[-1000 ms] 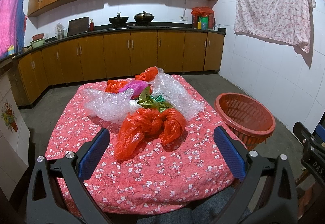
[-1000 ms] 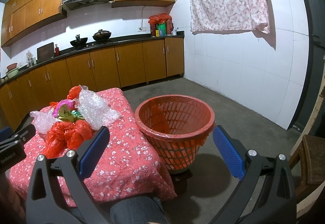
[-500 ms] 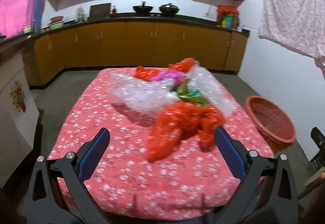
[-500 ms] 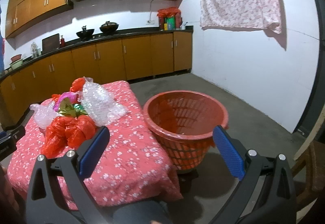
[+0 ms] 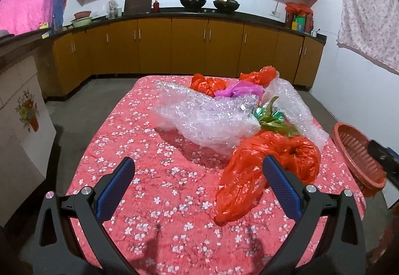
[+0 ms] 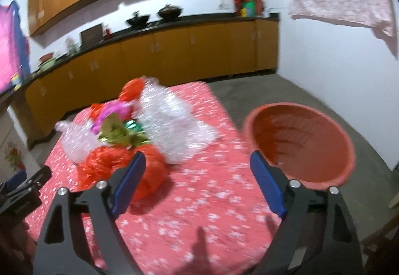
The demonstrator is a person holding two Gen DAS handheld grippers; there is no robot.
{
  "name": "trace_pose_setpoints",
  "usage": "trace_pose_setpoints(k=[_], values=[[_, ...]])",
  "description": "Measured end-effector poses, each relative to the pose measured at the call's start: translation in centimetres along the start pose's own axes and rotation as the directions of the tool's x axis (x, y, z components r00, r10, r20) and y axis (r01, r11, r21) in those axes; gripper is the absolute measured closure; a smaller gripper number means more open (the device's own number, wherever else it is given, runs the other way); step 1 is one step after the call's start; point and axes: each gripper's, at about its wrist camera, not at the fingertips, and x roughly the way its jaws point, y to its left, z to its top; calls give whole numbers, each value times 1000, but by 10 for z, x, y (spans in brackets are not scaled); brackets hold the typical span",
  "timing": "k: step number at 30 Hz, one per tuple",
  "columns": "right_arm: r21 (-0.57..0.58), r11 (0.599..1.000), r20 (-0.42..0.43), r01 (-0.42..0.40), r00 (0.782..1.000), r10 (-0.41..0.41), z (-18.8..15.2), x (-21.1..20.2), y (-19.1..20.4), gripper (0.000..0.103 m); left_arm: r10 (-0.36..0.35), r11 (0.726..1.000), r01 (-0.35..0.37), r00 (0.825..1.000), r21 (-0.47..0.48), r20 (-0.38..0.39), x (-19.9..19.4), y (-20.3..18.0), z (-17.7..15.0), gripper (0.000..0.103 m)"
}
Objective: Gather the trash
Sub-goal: 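Grasp a red bag with the left gripper while the right gripper grasps another red bag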
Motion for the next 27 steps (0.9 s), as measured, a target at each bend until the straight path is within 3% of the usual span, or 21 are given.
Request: trace_pose_setpoints(k=[3, 10, 16, 18, 27], values=[[-37, 999, -40, -39, 999, 37, 0, 23, 22, 32, 8, 1000, -8, 1000, 2, 3, 3, 4, 0, 2], [-115, 990, -105, -76, 992, 64, -7, 59, 59, 35, 10, 999, -10, 1000, -39, 0, 12, 18, 4, 2], [-159, 985, -156, -64, 987, 39, -19, 77, 62, 43, -11, 999, 11, 1000, -32, -3, 18, 15, 3, 2], [-164, 984, -172, -71, 984, 42, -22, 81, 60, 63, -20, 1000, 20, 1000, -21, -4, 21, 11, 4, 2], [-141, 985, -132, -98, 988, 80, -23, 58, 39, 68, -94, 994, 96, 995, 42, -43, 39, -17, 2, 2]])
